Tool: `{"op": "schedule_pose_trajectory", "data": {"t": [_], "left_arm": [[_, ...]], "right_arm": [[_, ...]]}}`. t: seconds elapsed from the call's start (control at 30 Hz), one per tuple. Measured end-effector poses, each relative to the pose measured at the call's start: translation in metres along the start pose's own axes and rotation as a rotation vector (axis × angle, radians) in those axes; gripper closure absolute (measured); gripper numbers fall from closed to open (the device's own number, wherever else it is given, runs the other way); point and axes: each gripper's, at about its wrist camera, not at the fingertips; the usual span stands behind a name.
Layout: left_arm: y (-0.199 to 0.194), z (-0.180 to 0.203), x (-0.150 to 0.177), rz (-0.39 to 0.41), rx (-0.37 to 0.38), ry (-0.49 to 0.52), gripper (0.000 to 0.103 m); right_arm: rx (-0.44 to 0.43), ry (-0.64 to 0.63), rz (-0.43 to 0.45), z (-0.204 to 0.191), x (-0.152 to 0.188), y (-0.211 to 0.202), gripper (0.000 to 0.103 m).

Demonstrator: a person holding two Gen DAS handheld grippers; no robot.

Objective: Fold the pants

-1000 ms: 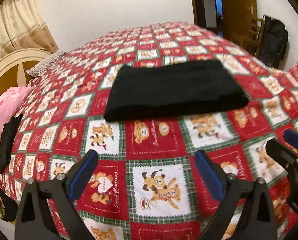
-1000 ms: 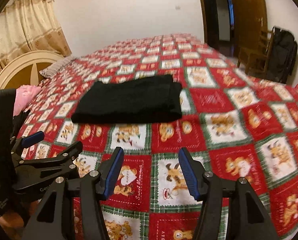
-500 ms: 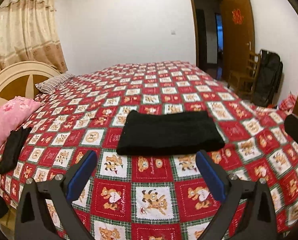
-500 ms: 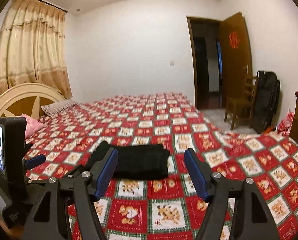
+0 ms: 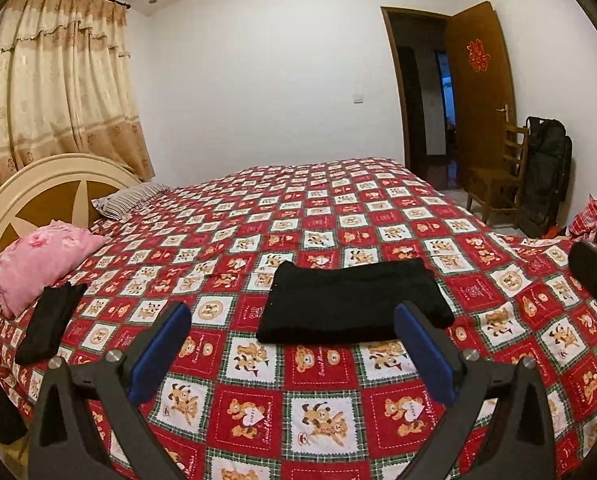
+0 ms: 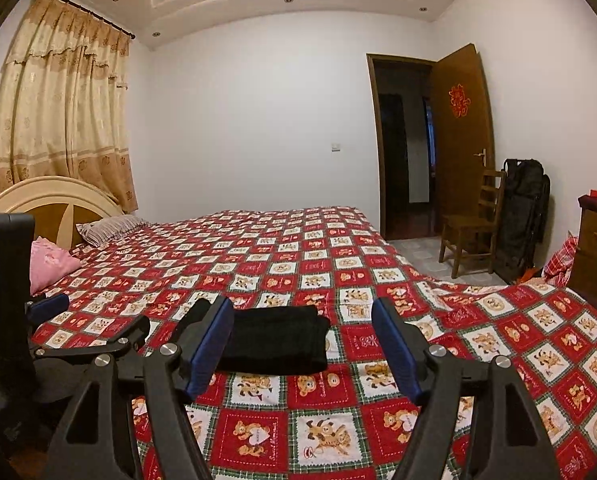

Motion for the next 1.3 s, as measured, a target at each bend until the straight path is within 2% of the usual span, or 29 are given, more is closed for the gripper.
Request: {"op": "schedule_pose_trajectory", "data": {"t": [0.23, 1.3], "left_arm": [[-0.0027, 0.0034, -0.0002, -0.002, -0.001, 0.014, 0.0], [0.0033, 0.0031, 0.0029, -0.06, 0.011, -0.001, 0.0]], "right_arm": [[0.007, -0.005, 0.016, -0.0004, 0.0002, -0.0021, 0.03], [-0.005, 0.009, -0.028, -0.0031, 0.0045, 0.0042, 0.03]]}}
Point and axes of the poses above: each gripper's, at about its wrist camera, not at the fingertips, and y roughly the way its jaws point, z to its right, x to its underside, and after that the axes turned 4 degrees about -y, right-handed
